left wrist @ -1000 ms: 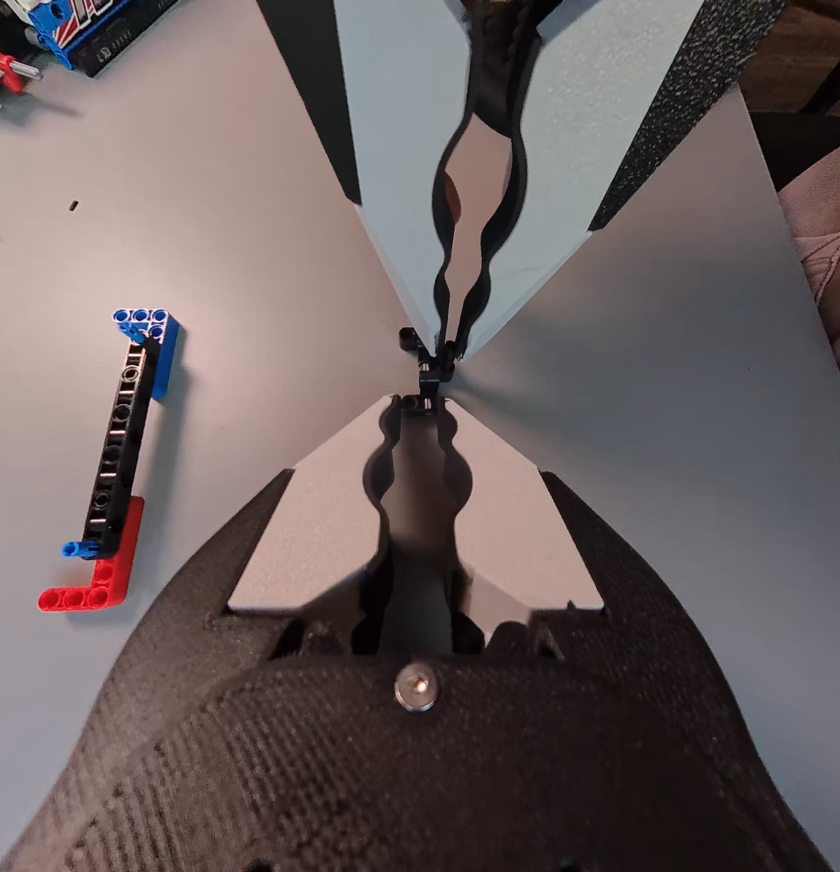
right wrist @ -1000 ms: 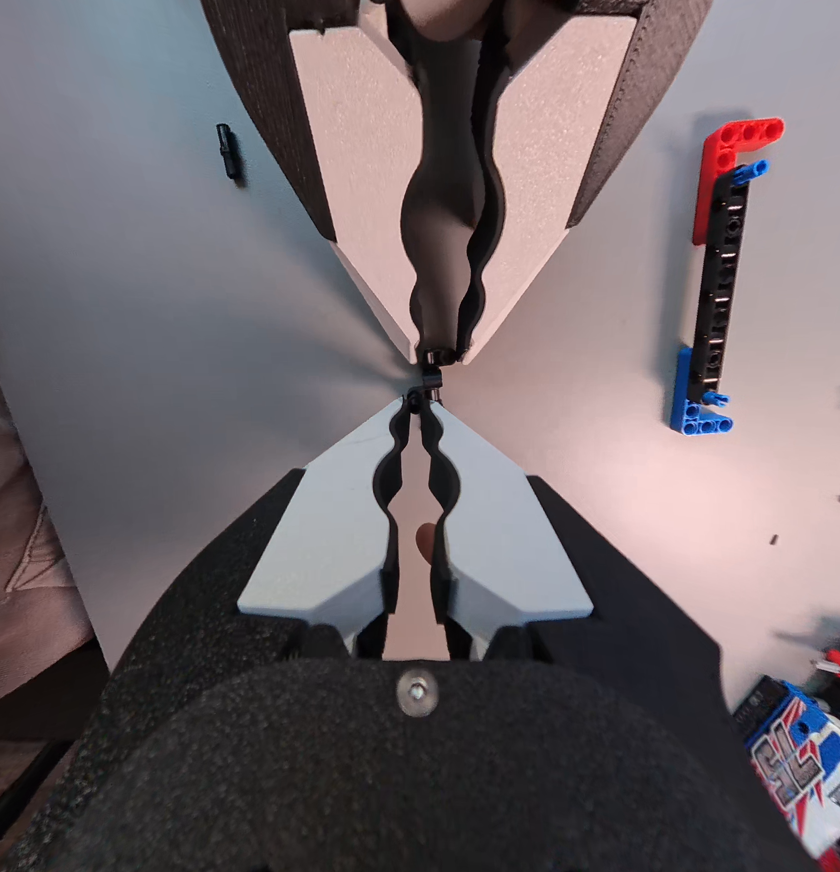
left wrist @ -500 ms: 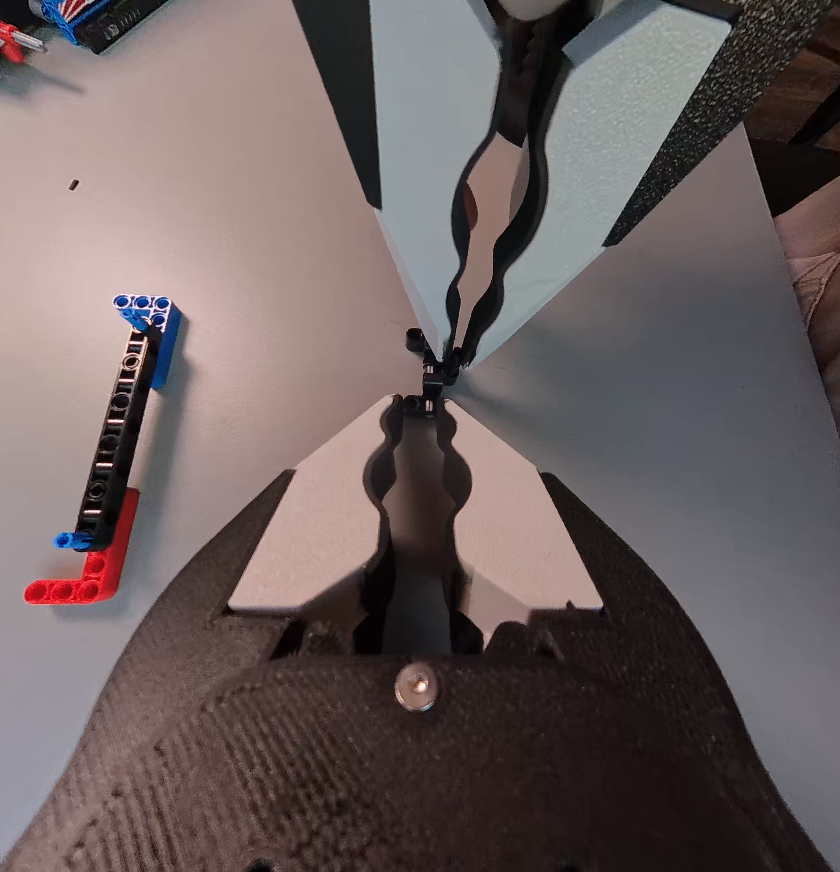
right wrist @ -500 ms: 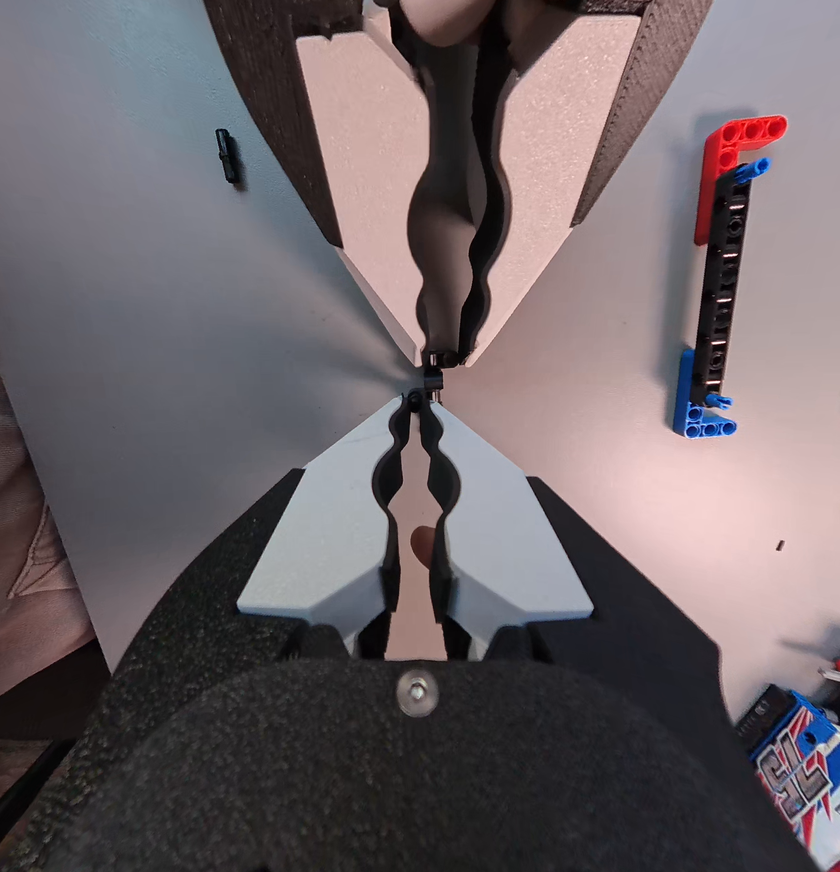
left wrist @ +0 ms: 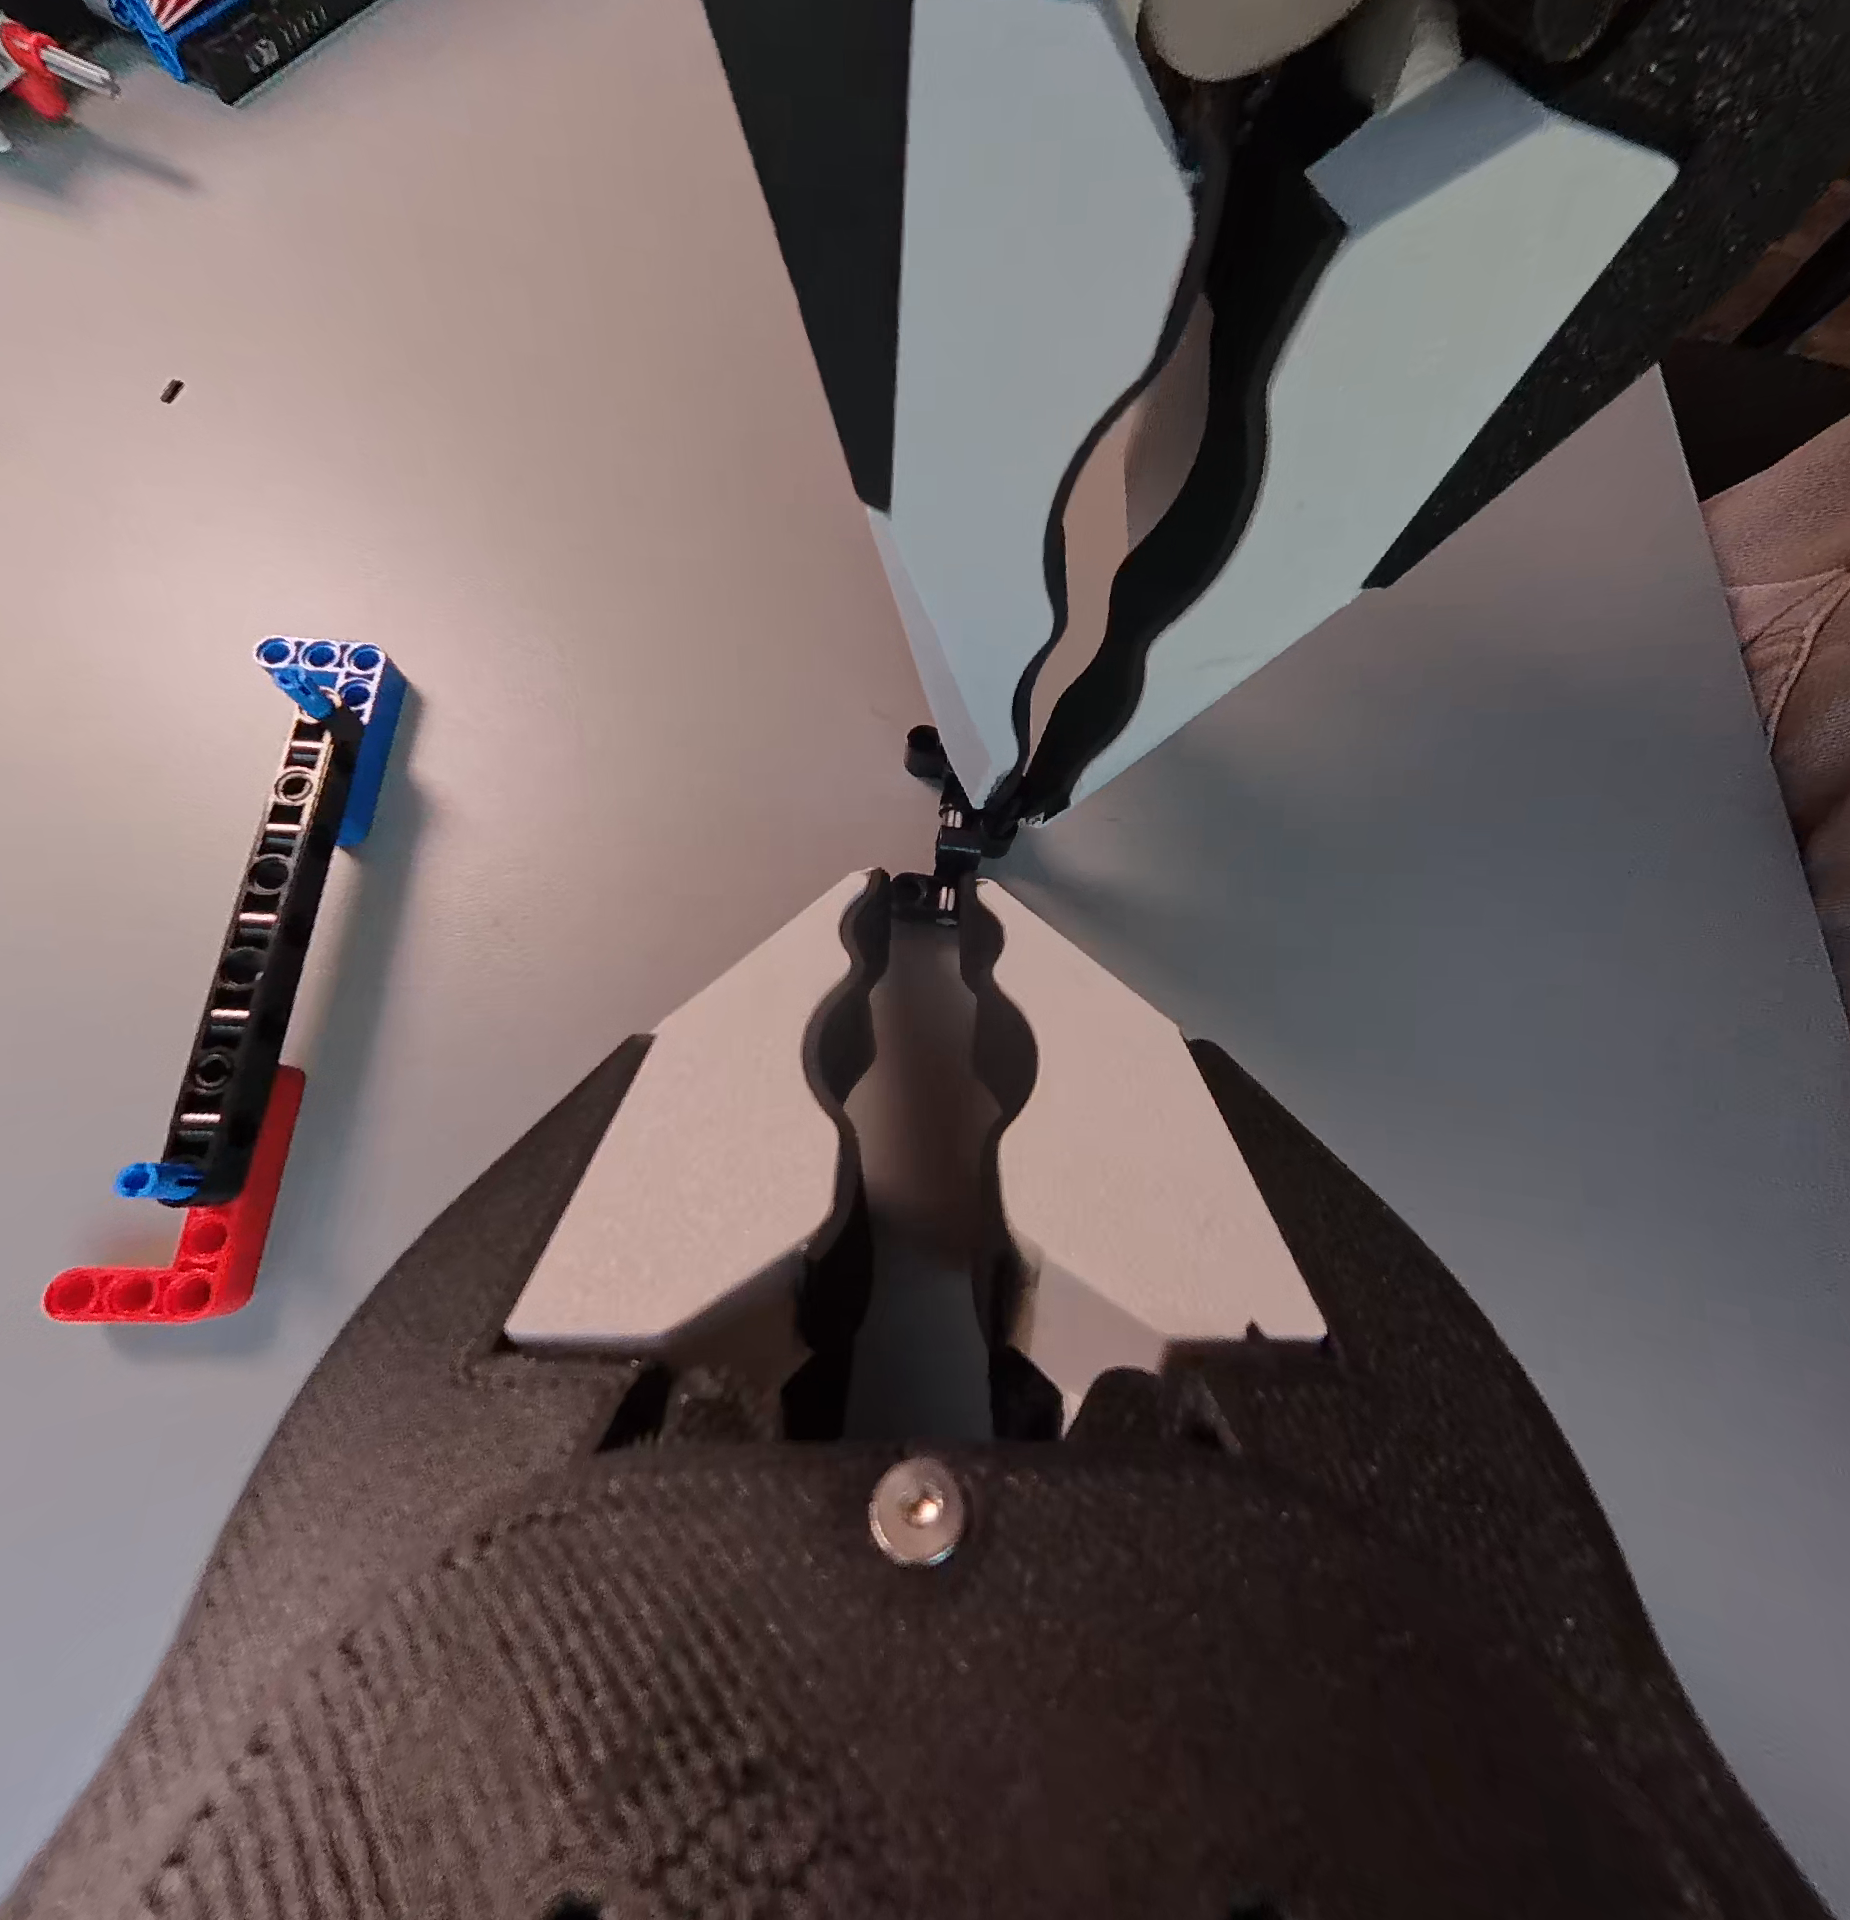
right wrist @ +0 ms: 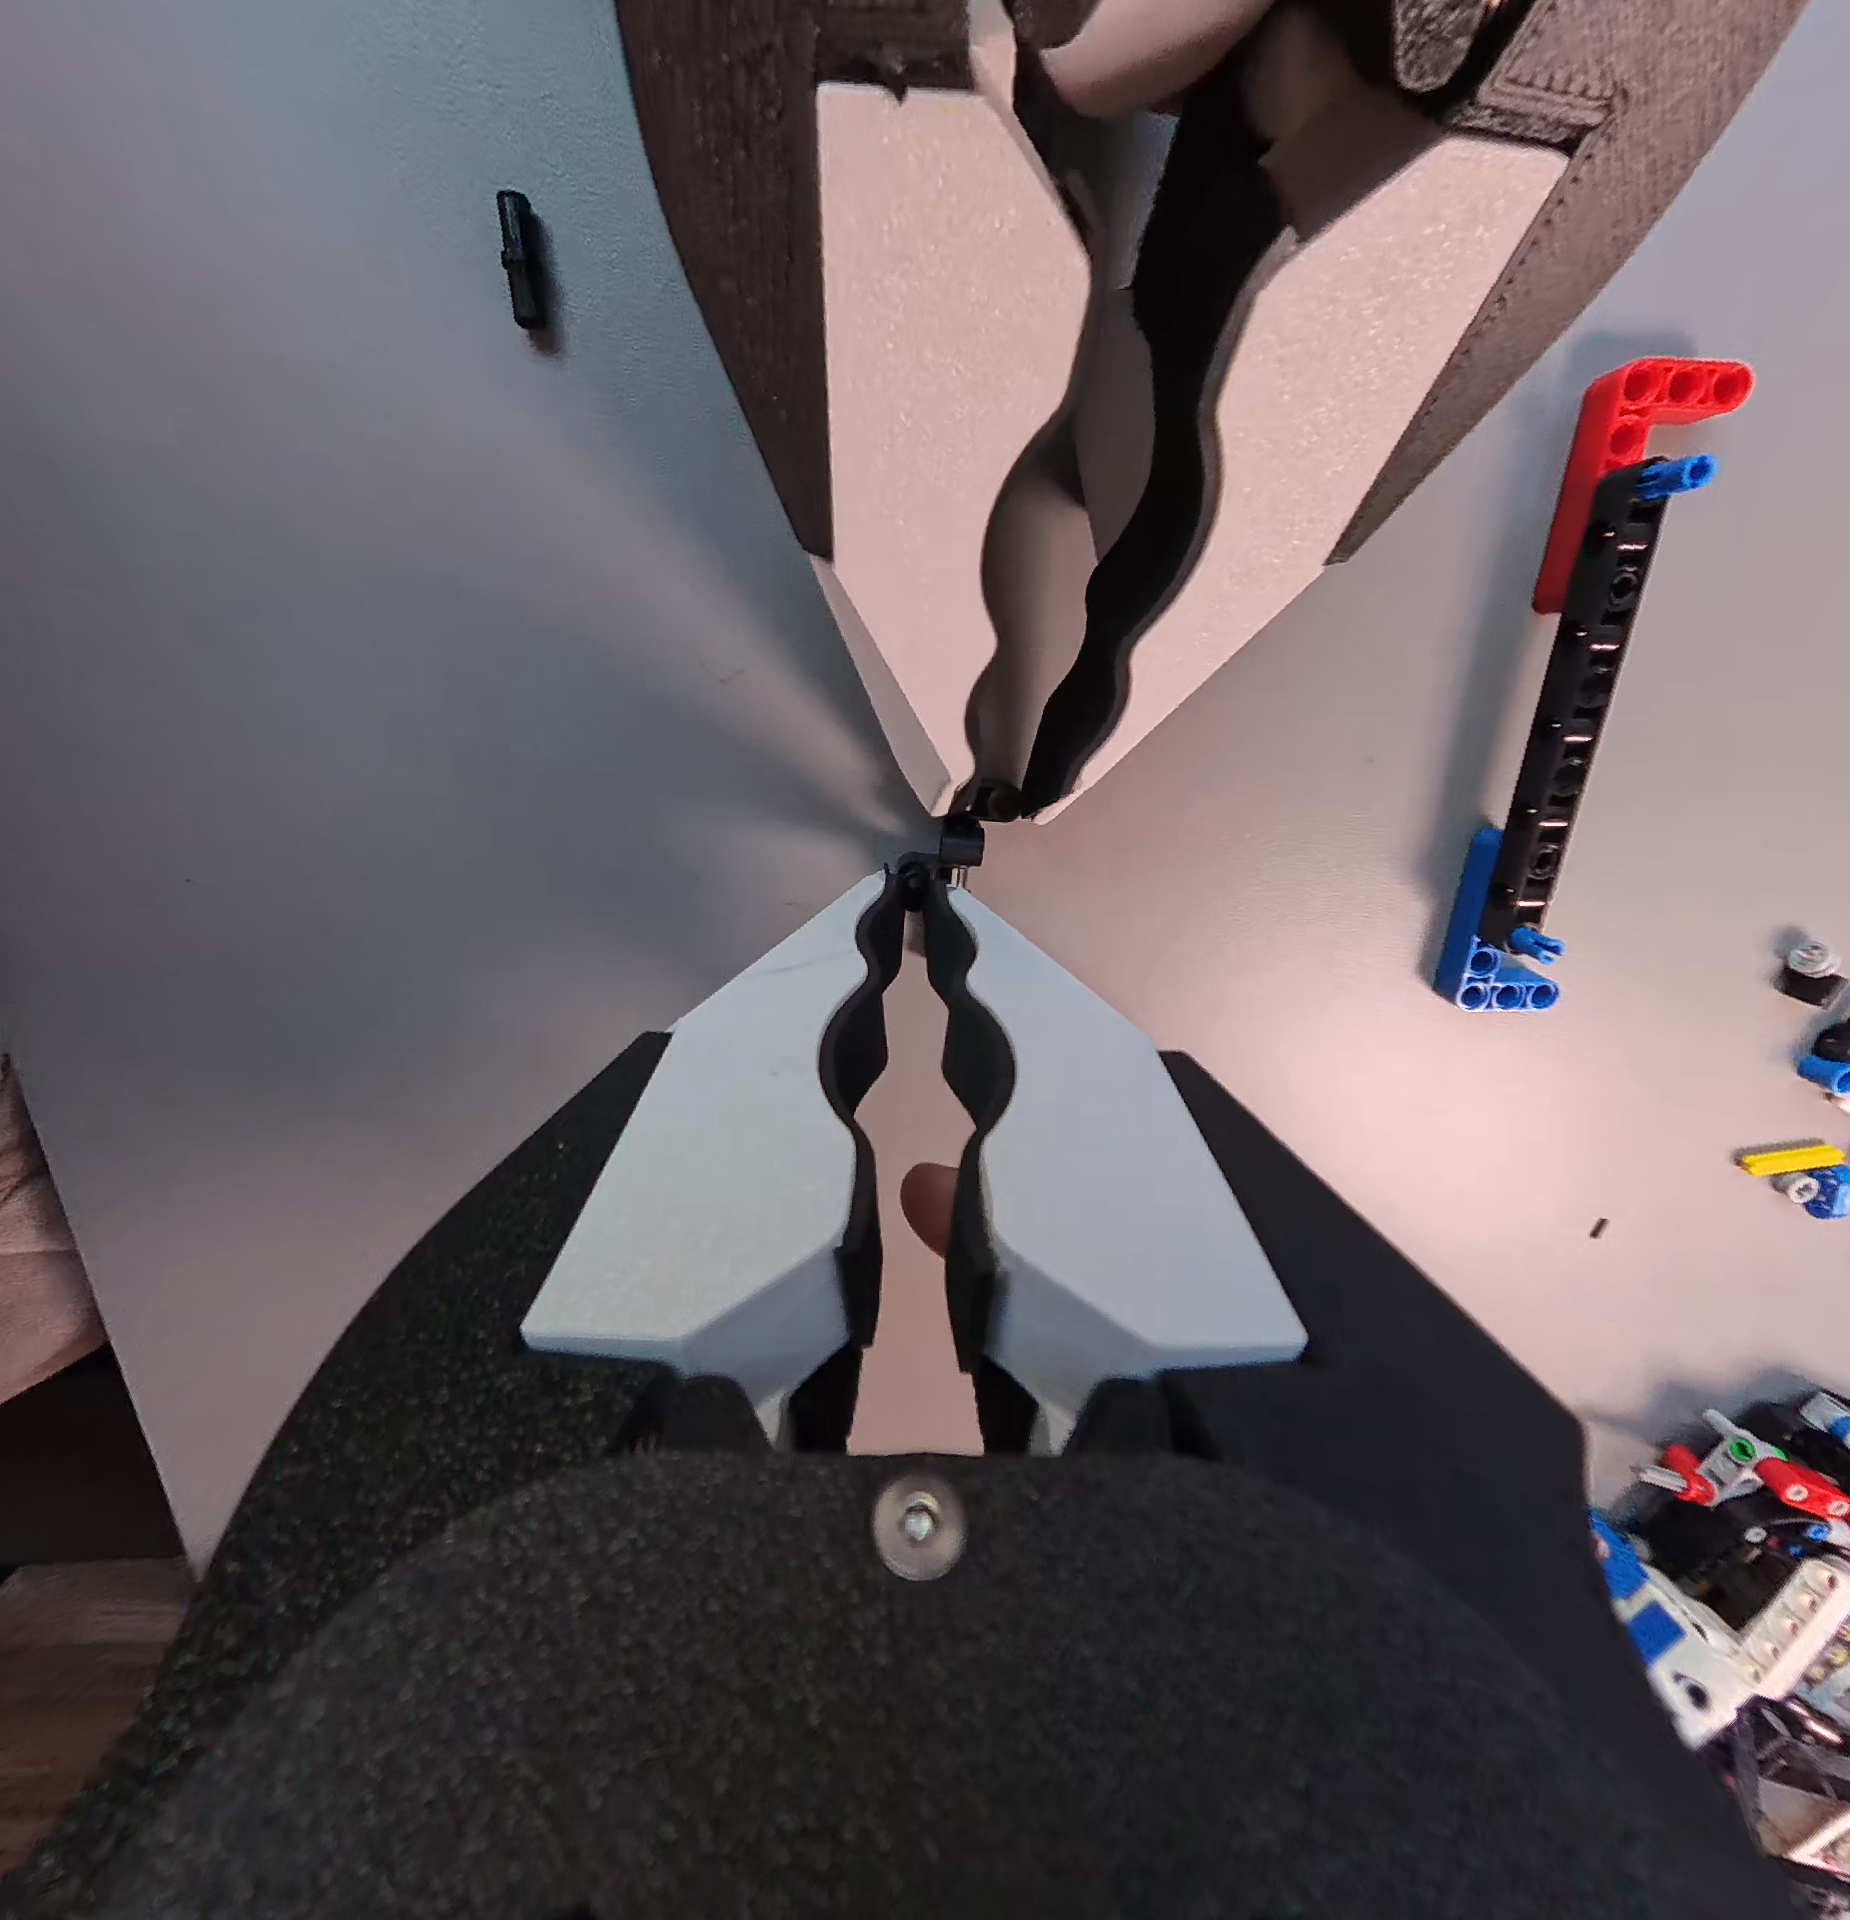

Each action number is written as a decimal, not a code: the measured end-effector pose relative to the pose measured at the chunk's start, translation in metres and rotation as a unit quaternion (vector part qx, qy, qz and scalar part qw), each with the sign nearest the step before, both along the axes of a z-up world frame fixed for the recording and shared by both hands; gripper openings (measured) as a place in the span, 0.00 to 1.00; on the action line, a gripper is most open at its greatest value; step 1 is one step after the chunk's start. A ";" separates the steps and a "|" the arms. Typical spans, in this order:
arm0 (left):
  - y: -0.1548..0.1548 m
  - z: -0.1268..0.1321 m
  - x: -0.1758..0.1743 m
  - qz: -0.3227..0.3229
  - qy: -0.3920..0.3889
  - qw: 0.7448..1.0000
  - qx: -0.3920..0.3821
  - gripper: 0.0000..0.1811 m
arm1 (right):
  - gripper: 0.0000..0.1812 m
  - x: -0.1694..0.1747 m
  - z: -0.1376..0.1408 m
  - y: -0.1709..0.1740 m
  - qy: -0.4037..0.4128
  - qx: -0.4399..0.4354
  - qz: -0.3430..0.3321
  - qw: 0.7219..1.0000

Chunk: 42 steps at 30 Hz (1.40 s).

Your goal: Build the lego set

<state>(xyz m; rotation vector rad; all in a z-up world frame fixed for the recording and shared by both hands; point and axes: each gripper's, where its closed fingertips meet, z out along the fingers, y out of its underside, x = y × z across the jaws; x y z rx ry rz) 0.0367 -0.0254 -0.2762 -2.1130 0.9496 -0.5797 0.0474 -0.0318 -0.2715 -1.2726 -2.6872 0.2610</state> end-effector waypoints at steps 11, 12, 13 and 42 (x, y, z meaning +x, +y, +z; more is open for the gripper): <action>0.000 0.000 0.000 0.002 -0.003 1.000 -0.003 0.07 | 0.01 0.000 -0.001 0.000 -0.014 0.037 0.078 0.996; 0.000 0.000 0.000 0.003 -0.003 1.000 -0.003 0.06 | 0.01 0.000 -0.001 0.000 -0.015 0.037 0.081 0.996; 0.000 0.000 0.000 0.003 -0.003 1.000 -0.003 0.06 | 0.01 0.000 -0.001 0.000 -0.019 0.034 0.085 0.996; -0.012 0.009 -0.003 -0.017 -0.048 0.999 -0.009 0.12 | 0.01 -0.003 -0.004 -0.001 -0.017 -0.022 0.114 0.993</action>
